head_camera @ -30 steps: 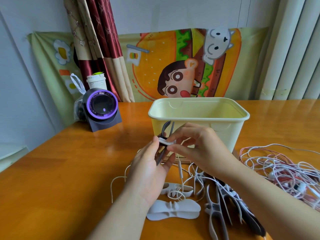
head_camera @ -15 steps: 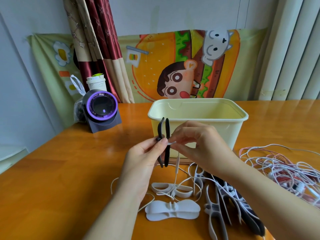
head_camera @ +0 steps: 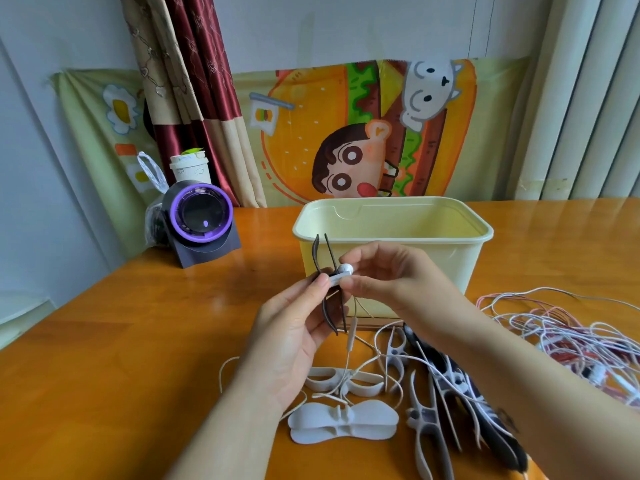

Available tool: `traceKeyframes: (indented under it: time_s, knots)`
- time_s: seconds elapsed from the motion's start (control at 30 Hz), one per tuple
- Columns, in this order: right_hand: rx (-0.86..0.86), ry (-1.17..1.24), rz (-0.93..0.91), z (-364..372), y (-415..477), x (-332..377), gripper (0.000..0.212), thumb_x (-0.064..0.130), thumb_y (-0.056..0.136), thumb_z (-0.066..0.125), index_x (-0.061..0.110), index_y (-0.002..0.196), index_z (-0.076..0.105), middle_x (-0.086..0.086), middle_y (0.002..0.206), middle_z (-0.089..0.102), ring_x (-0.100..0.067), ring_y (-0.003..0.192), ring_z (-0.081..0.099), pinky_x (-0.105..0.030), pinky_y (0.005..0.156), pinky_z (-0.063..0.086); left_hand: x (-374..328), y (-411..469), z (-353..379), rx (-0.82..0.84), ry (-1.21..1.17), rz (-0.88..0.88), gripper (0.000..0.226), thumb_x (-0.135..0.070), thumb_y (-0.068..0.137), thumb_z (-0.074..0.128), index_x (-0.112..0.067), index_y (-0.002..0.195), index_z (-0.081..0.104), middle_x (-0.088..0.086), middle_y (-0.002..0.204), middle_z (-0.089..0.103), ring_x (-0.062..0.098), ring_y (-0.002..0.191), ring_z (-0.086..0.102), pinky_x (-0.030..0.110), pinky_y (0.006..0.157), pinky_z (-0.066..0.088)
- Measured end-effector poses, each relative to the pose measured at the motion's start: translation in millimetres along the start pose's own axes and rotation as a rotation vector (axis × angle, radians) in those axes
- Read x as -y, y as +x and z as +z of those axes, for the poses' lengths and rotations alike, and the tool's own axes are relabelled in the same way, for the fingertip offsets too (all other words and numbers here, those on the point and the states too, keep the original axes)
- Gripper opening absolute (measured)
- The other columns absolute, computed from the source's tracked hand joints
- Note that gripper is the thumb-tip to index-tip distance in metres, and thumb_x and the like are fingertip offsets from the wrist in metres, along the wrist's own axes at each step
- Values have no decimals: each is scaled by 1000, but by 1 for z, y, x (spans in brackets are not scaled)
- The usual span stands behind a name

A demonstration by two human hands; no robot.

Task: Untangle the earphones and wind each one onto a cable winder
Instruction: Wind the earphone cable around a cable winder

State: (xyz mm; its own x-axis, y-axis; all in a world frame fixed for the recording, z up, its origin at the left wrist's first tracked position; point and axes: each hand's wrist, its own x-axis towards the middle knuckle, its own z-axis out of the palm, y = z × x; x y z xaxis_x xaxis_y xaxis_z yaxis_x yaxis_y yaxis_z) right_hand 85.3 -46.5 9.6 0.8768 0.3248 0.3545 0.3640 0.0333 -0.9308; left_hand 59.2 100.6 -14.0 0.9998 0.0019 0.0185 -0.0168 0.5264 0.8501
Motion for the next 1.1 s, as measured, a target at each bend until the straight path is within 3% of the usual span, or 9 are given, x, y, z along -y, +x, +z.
traceKeyframes:
  time_s: [0.17,0.43,0.53,0.7,0.97,1.03,1.1]
  knots:
    - [-52,-51,13,3,0,0,16,1,79,71,16,81,67,1,79,71,-10,76,67,-20,75,52,2,-2,-2,10,72,16,34,-21,73,64,-12,105,73,7,103,75,16,95,71,28,79,57]
    - [-106,-112,77,5,0,-2,8,11,80,74,16,83,69,1,77,69,-5,67,61,-22,69,48,4,-2,-2,0,85,60,32,-21,73,65,-10,101,73,8,101,75,17,95,71,25,78,58]
    - [-53,-16,128,3,1,0,2,16,83,69,15,82,70,0,69,65,-10,67,57,-23,68,48,4,-2,-2,-3,83,62,34,-22,73,64,-9,104,73,11,102,75,20,98,71,26,79,58]
    - [-45,81,150,1,2,-3,5,7,84,66,8,81,69,-4,64,62,-11,62,56,-22,65,51,5,-1,-1,-3,78,38,34,-21,73,65,-8,103,72,13,101,74,21,97,71,26,77,58]
    - [-66,74,155,2,3,-6,5,6,83,67,11,82,69,-2,65,64,-10,61,57,-22,66,52,7,-2,-2,-14,160,62,38,-27,74,66,-9,107,72,10,102,75,23,102,70,31,84,53]
    - [-69,30,141,3,2,-5,1,13,82,69,13,83,70,-1,67,65,-9,63,57,-21,66,50,7,-2,-2,-20,156,65,37,-26,74,66,-9,106,72,10,102,75,22,101,70,30,82,54]
    - [-100,-39,126,2,2,-3,19,31,79,69,15,89,72,1,75,68,-8,70,59,-22,70,49,6,-2,-1,-17,106,56,33,-24,74,65,-9,103,73,11,101,75,20,97,71,29,78,56]
